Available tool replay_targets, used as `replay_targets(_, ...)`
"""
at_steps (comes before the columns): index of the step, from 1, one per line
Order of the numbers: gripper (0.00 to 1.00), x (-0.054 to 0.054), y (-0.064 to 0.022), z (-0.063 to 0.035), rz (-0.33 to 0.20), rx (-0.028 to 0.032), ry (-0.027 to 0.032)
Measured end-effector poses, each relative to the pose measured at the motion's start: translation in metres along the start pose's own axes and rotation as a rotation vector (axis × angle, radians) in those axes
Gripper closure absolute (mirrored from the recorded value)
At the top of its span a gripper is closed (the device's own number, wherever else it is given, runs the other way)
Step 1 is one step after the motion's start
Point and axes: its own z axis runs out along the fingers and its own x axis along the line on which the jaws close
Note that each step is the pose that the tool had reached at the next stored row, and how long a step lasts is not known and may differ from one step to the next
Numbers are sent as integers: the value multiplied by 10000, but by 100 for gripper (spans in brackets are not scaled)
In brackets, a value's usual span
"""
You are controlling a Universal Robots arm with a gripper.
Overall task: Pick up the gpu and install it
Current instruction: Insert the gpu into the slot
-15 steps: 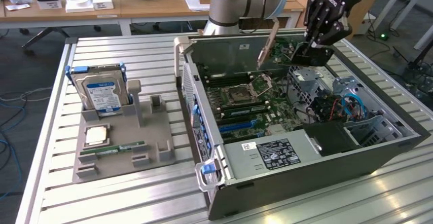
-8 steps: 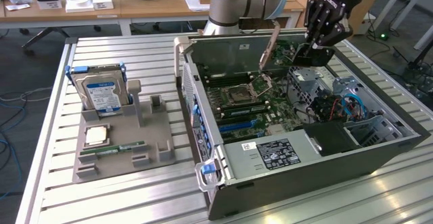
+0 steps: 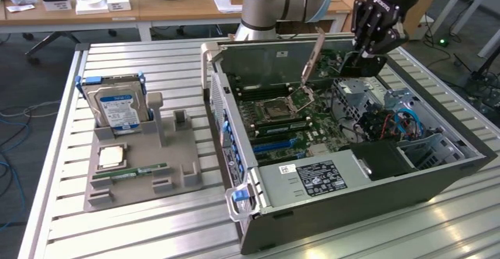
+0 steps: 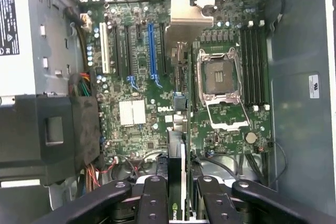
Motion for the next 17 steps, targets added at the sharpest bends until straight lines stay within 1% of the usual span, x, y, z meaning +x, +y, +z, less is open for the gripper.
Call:
replay_targets(11,74,-3,12,26,-481,368,-7)
replay_targets(12,74,-2,22,27,-491,389,-7)
replay_targets(13,74,-2,28,27,-492,396,-8)
replay_targets(17,74,-2,72,33,-492,402,-10)
